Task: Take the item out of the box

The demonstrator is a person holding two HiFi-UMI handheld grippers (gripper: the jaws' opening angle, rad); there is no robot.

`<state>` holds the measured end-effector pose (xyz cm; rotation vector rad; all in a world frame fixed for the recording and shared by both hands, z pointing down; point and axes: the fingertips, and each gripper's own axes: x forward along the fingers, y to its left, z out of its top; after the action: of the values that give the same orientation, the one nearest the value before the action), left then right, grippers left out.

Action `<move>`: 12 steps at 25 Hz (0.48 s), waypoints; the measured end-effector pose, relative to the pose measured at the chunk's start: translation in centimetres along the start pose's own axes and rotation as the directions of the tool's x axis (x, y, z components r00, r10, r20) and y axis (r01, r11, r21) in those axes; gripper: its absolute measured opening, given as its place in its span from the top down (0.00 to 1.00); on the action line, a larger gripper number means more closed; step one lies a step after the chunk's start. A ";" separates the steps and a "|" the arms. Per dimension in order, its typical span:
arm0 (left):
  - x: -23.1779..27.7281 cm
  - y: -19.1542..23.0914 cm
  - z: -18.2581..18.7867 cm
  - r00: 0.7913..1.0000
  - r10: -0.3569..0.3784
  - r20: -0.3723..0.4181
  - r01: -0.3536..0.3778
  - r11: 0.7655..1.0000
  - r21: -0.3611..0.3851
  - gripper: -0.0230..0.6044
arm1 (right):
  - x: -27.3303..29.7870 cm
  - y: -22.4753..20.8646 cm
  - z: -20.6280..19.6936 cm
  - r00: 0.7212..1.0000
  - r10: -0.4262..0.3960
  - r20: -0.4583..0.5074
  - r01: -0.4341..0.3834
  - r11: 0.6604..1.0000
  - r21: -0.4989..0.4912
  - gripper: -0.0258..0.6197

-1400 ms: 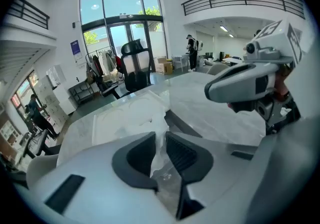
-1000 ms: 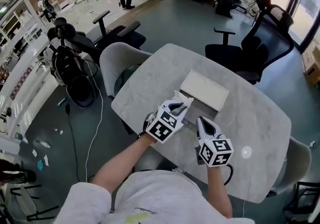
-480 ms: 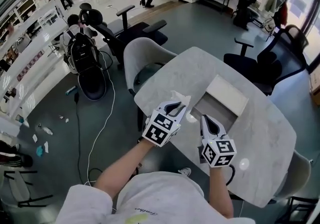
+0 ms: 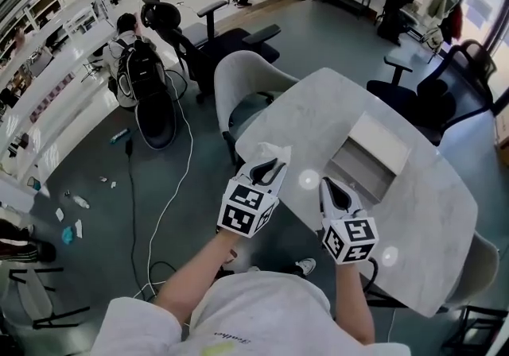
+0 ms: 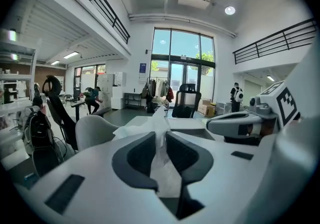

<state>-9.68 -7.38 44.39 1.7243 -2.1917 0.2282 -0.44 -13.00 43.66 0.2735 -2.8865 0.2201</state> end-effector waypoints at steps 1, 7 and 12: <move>-0.4 0.3 -0.2 1.000 0.004 0.004 -0.004 1.000 -0.003 0.86 | 0.2 0.5 -0.1 1.000 0.003 -0.001 -0.003 1.000 -0.003 0.96; -2.4 1.0 -1.2 1.000 0.004 0.012 -0.004 0.999 -0.032 0.86 | 0.2 2.8 -0.5 1.000 -0.003 -0.013 0.003 1.000 -0.011 0.96; -2.8 1.1 -1.6 1.000 -0.009 0.014 0.009 0.999 -0.037 0.86 | 0.0 3.4 -0.8 1.000 -0.015 -0.018 0.015 1.000 -0.015 0.96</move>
<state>-9.90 -4.07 44.95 1.7201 -2.1835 0.1731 -0.91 -9.59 43.98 0.2890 -2.8656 0.1976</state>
